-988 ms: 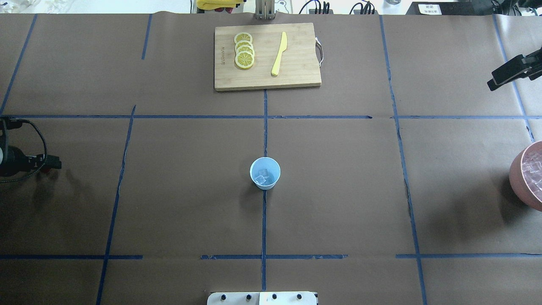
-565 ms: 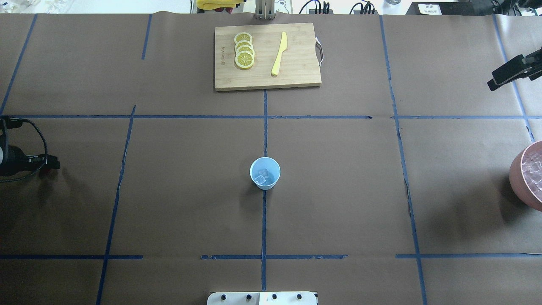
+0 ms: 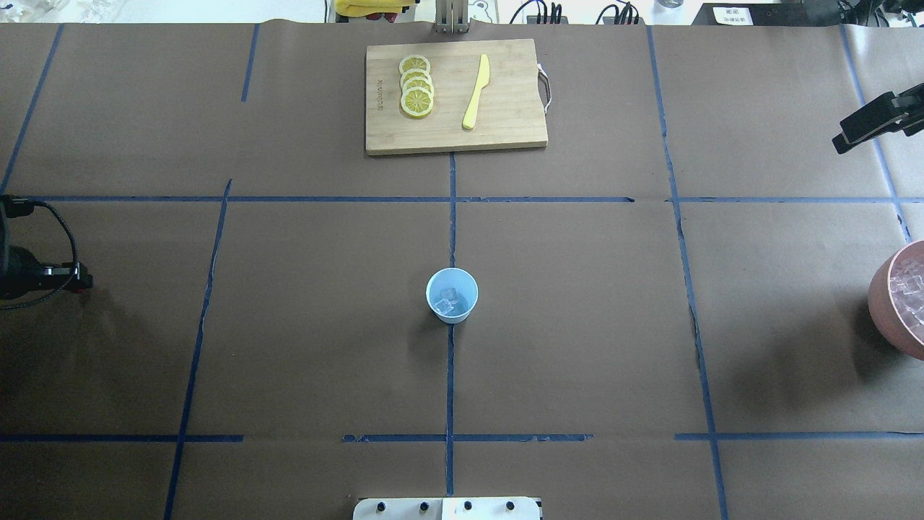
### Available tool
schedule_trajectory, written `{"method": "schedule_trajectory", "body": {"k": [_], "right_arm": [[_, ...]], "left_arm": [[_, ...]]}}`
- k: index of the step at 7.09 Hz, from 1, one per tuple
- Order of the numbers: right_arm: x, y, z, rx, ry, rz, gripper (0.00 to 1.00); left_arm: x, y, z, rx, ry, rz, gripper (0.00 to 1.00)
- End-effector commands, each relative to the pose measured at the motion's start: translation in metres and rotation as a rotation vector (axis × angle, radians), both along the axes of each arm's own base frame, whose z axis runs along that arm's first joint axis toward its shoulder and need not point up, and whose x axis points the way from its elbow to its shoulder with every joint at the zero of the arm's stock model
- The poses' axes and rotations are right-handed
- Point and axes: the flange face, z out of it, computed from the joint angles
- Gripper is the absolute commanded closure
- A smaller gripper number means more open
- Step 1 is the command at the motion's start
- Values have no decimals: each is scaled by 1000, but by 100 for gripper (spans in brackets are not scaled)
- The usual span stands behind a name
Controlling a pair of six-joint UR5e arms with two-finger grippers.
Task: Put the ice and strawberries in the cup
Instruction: 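Lower the left gripper onto the red strawberry and grasp it, then carry the strawberry with the left gripper over the blue cup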
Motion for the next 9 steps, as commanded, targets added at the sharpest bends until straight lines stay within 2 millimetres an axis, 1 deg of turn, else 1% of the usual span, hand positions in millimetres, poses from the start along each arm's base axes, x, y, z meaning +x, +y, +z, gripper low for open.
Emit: {"method": "schedule_trajectory", "body": {"k": [1, 2, 3, 4, 5, 6, 7, 8, 9], "right_arm": [[10, 1, 8, -10, 5, 12, 0], [19, 5, 20, -15, 14, 10, 0], [30, 5, 30, -25, 22, 18, 0], [46, 6, 49, -33, 17, 4, 0], [68, 1, 71, -53, -8, -1, 0], [84, 3, 97, -71, -29, -20, 0], [107, 6, 120, -83, -29, -15, 0], [125, 17, 145, -101, -57, -9, 0], [141, 28, 177, -89, -71, 19, 0]], "left_arm": [[-10, -6, -49, -42, 44, 17, 96], [-11, -3, -94, -80, 25, 22, 96], [-5, -8, -167, -113, 30, 41, 96], [9, -24, -243, -152, 9, 38, 96], [26, -39, -298, -182, 5, 28, 96], [52, -36, -333, -208, 43, 13, 96], [92, -22, -360, -248, 79, 23, 96], [136, -16, -395, -298, 114, 14, 96], [173, -14, -423, -337, 133, 8, 96]]}}
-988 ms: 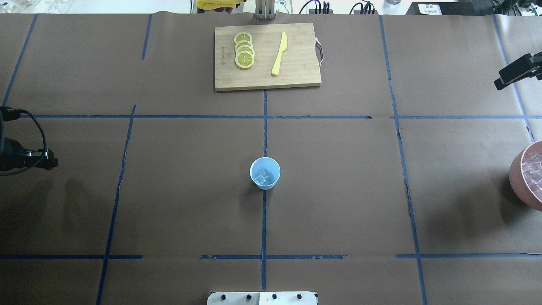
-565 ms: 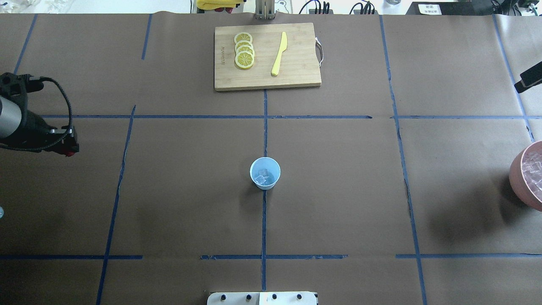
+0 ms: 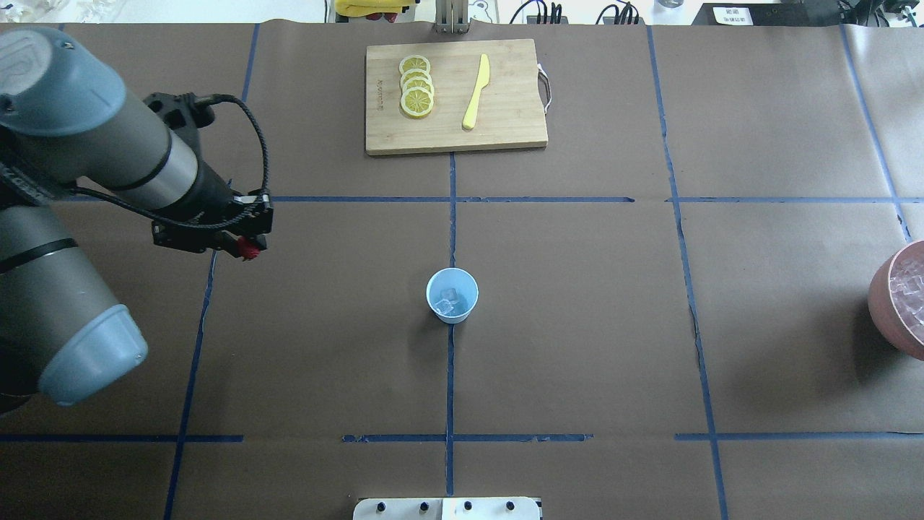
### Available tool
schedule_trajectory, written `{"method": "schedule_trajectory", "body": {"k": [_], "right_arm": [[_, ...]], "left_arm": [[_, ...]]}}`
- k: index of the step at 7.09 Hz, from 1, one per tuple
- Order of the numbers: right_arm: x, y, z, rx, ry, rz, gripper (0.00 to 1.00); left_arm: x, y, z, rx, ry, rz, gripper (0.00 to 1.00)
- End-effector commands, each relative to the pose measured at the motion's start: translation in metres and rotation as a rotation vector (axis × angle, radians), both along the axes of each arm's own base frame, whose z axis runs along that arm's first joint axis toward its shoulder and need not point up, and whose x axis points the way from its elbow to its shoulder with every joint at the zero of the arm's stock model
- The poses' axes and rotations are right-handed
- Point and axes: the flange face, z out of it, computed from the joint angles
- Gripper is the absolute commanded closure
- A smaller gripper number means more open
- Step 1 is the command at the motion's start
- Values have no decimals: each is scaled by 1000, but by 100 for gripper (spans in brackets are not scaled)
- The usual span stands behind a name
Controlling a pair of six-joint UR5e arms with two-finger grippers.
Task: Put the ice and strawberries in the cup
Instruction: 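Carry the strawberry with the left gripper over the blue cup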
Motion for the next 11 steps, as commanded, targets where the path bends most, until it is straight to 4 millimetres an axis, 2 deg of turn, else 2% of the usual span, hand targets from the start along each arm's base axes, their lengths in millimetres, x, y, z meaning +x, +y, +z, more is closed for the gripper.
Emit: {"method": "schedule_trajectory", "body": {"k": [1, 2, 3, 4, 5, 6, 8, 10, 11], "right_arm": [[23, 20, 77, 21, -21, 28, 0], [25, 17, 105, 50, -24, 38, 0], [25, 16, 112, 43, -24, 39, 0], [26, 15, 114, 40, -21, 39, 0], [25, 11, 106, 61, -21, 38, 0], [26, 10, 99, 71, -21, 41, 0], [25, 10, 102, 64, -22, 42, 0], [26, 13, 107, 56, -18, 42, 0], [26, 12, 107, 57, -18, 41, 0]], "left_arm": [[84, 8, -61, -41, 27, 15, 96], [114, -1, -77, -28, 4, 2, 96], [138, -4, -84, -27, -12, 10, 96], [159, 9, -85, -25, -18, 41, 96], [182, 24, -79, 6, -35, 50, 96], [197, 26, -74, 22, -20, 56, 96], [215, 21, -98, 25, -10, 61, 95], [224, 23, -99, 26, -13, 70, 92], [223, 22, -99, 27, -13, 71, 70]]}}
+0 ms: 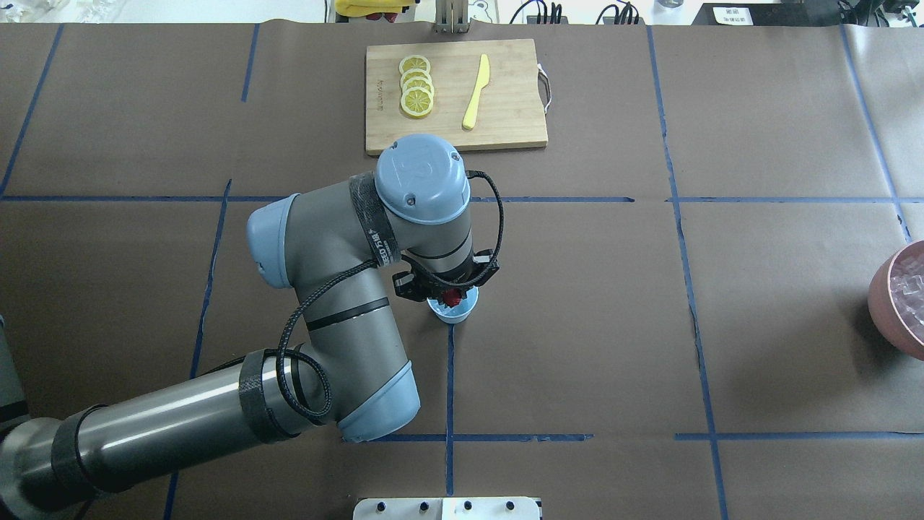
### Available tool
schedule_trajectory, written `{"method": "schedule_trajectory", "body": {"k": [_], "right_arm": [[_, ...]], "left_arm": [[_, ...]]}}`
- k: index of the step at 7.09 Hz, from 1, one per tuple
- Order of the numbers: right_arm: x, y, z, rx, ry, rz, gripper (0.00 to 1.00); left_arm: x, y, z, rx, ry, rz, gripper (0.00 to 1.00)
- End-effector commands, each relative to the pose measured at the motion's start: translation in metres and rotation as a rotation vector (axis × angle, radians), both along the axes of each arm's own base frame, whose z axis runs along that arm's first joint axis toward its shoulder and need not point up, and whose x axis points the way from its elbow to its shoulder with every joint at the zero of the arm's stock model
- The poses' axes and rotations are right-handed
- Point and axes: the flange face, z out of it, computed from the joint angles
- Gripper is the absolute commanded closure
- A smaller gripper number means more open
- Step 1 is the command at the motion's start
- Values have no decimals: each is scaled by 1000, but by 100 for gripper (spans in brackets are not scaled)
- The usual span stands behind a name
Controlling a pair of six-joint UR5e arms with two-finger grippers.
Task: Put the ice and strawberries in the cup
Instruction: 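Carry the strawberry with the left gripper over the blue cup, then open the left gripper to drop the strawberry into the cup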
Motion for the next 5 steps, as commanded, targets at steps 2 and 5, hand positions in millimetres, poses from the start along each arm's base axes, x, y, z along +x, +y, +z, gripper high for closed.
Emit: {"method": "schedule_trajectory", "body": {"k": [2, 5], "right_arm": [[0, 2, 3, -7, 0, 1, 0], [0, 2, 3, -6, 1, -1, 0]], "left_arm": [[1, 0, 2, 6, -2, 5, 0], [-6, 1, -4, 16, 7, 3, 0]]}}
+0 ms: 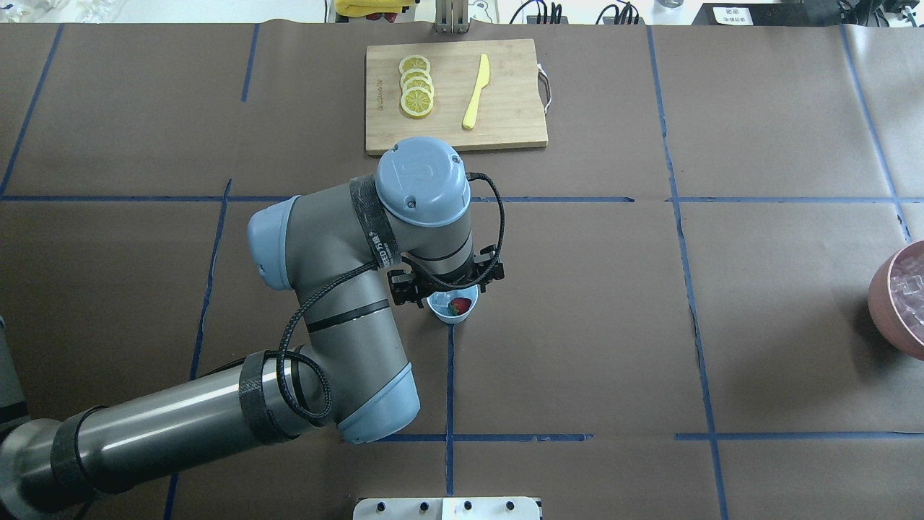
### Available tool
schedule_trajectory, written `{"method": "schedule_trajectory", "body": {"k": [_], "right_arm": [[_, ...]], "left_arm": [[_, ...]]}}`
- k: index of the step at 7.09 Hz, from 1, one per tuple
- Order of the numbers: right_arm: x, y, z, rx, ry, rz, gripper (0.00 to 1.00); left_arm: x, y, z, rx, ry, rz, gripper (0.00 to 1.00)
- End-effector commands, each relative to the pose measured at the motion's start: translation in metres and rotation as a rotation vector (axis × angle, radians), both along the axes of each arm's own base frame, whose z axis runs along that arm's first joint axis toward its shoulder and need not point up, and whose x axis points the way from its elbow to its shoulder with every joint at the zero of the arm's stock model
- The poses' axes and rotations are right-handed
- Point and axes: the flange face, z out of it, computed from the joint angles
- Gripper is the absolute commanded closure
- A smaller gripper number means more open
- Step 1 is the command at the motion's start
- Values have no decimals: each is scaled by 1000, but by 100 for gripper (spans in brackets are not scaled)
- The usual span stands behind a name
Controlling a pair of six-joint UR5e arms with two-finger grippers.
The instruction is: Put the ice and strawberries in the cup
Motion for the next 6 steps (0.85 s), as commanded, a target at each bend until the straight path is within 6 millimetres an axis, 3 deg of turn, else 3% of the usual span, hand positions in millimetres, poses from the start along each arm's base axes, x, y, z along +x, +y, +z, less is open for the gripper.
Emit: {"method": "schedule_trajectory", "body": {"k": [1, 3, 6], "right_arm": [[-1, 1, 1, -9, -5, 1, 0], [0, 3, 13, -30, 2, -1, 0], [1, 1, 22, -47, 17, 2, 0]], "left_arm": [[-11, -8, 3, 5, -5, -10, 0], [-75, -30, 44, 93, -48, 21, 0], [-200, -61, 104, 202, -148, 134, 0]]}}
